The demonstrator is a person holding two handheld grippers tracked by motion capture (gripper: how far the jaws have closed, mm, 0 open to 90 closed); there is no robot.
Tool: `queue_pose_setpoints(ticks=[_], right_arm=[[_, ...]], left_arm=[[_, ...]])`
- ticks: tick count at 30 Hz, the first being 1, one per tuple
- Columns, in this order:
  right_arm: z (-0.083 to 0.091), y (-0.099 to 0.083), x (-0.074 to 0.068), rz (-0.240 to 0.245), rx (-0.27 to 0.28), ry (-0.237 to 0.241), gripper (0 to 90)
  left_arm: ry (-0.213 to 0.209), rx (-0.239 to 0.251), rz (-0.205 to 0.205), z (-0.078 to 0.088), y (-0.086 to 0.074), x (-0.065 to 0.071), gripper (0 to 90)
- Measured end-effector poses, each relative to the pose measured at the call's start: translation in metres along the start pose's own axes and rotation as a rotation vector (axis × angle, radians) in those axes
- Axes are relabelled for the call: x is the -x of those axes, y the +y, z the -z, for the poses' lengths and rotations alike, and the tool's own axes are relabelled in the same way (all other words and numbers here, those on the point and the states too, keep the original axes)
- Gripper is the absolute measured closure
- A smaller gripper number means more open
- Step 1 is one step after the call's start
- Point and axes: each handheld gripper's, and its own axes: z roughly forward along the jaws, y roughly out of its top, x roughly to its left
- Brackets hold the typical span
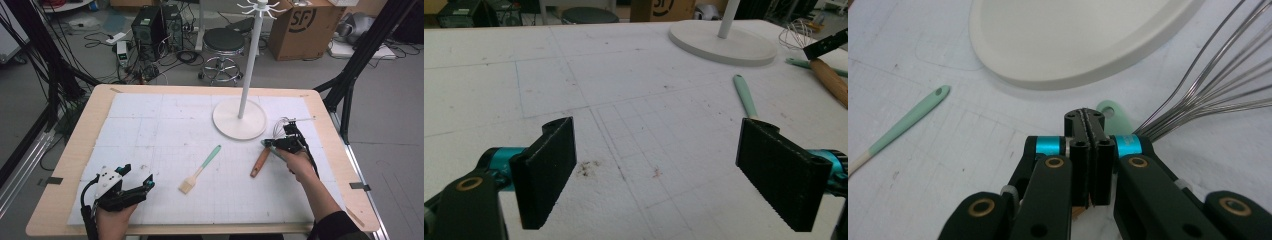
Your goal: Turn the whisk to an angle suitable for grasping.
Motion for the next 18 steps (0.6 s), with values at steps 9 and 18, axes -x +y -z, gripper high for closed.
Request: queue_pose_setpoints(ticks=[9,18], right_arm=[[0.013,-0.012,0.007,-0.027,0.045,-0.003,89.6],[0.024,-0.03,0.01,-0.059,0.099,0.008,89.5]], left_arm=[[-0.002,0.004,0.0,0.0,0.001,0.002,17.2],[-0.007,0.001,-0.004,-0.001,0.001,0.003,17.4]])
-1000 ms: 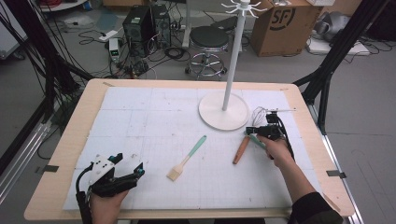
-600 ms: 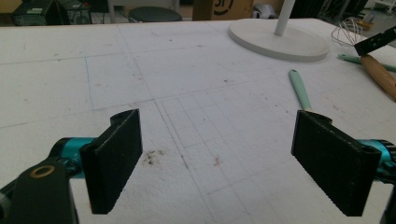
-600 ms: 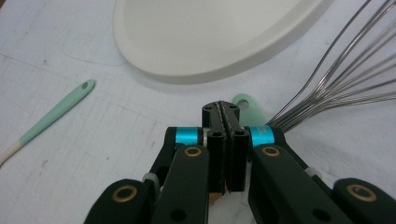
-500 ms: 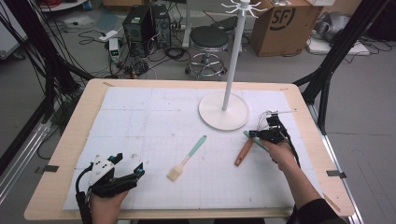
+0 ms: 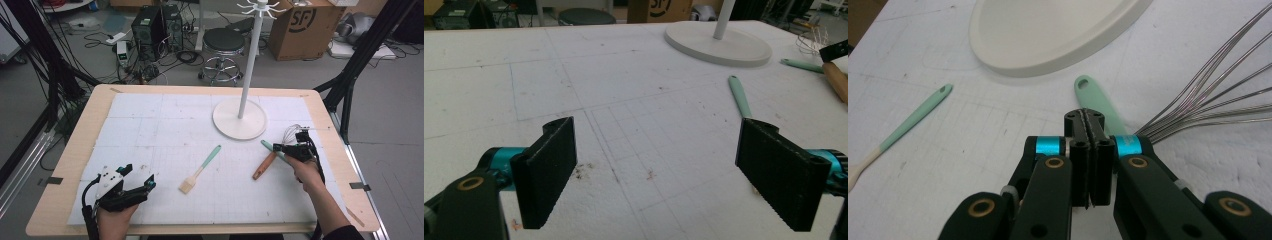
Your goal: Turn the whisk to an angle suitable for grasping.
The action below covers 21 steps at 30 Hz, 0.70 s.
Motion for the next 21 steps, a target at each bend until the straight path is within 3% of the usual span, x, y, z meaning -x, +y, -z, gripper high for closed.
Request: queue_pose_setpoints(ticks=[15,21], right_arm=[[0.019,-0.015,0.004,-0.001,0.045,-0.02,89.5],[0.034,-0.017,0.002,-0.001,0.115,0.034,89.5]], left_arm=[[-0.009,0.002,-0.007,0.0,0.001,0.003,17.7],[-0.001,0.006,-0.004,0.001,0.001,0.003,17.7]])
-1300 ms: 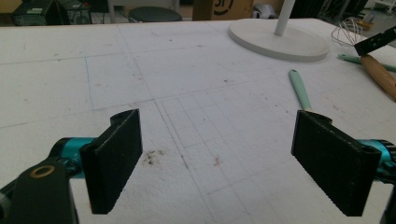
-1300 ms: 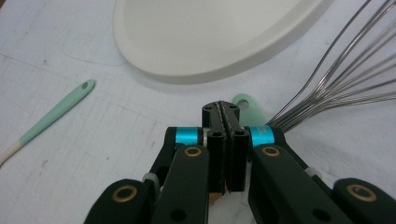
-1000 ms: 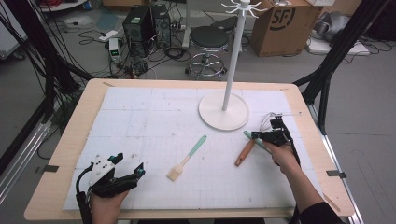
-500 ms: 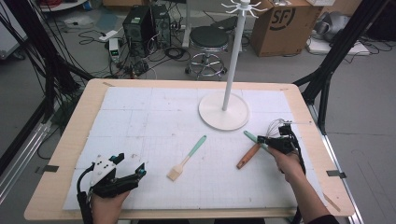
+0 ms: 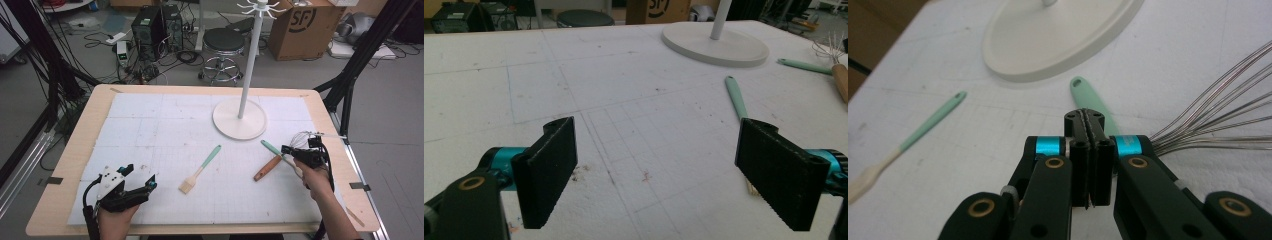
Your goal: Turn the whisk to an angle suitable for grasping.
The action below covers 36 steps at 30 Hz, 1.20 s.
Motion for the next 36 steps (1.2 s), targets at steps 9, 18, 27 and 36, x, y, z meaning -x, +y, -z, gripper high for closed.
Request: queue_pose_setpoints(ticks=[9,18,27,36], right_arm=[[0.011,-0.053,-0.026,-0.011,-0.03,0.133,89.5],[-0.005,-0.075,-0.04,-0.03,-0.133,0.198,89.5],[-0.026,-0.072,-0.058,0.034,-0.225,0.195,89.6],[-0.043,-0.064,-0.069,0.076,-0.244,0.199,89.6]], left_arm=[[-0.008,0.001,-0.004,-0.001,0.0,0.0,17.8],[-0.011,0.002,-0.006,-0.001,0.001,0.002,17.8],[-0.014,0.002,0.005,-0.001,0.0,0.001,17.8],[-0.004,0.009,0.008,0.001,0.001,-0.001,17.8]])
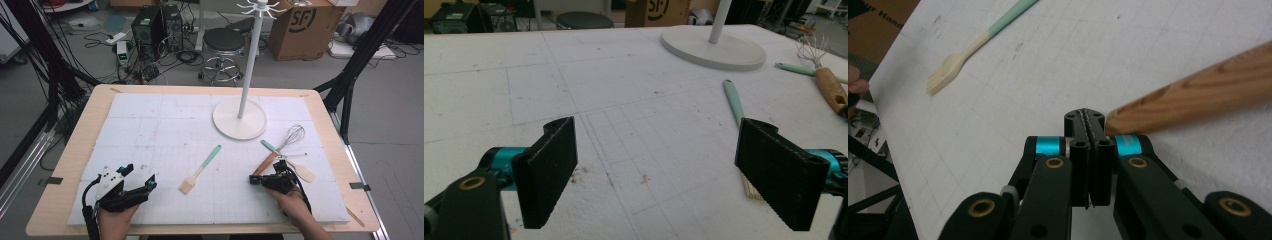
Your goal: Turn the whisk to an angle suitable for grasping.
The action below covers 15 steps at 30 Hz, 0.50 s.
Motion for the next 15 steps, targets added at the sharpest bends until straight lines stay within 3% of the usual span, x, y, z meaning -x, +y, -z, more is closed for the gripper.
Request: queue_pose_setpoints(ticks=[5,9,15], right_arm=[[0.015,-0.008,0.003,0.002,0.003,-0.006,89.5],[0.018,-0.011,0.009,-0.032,0.0,-0.003,89.6],[0.013,-0.006,0.008,-0.017,-0.002,-0.011,89.6]], left_arm=[[-0.006,-0.006,0.001,-0.001,-0.001,0.0,18.0],[-0.014,-0.018,-0.002,-0.004,-0.001,0.001,18.0],[-0.006,-0.014,0.0,-0.003,-0.001,0.001,18.1]])
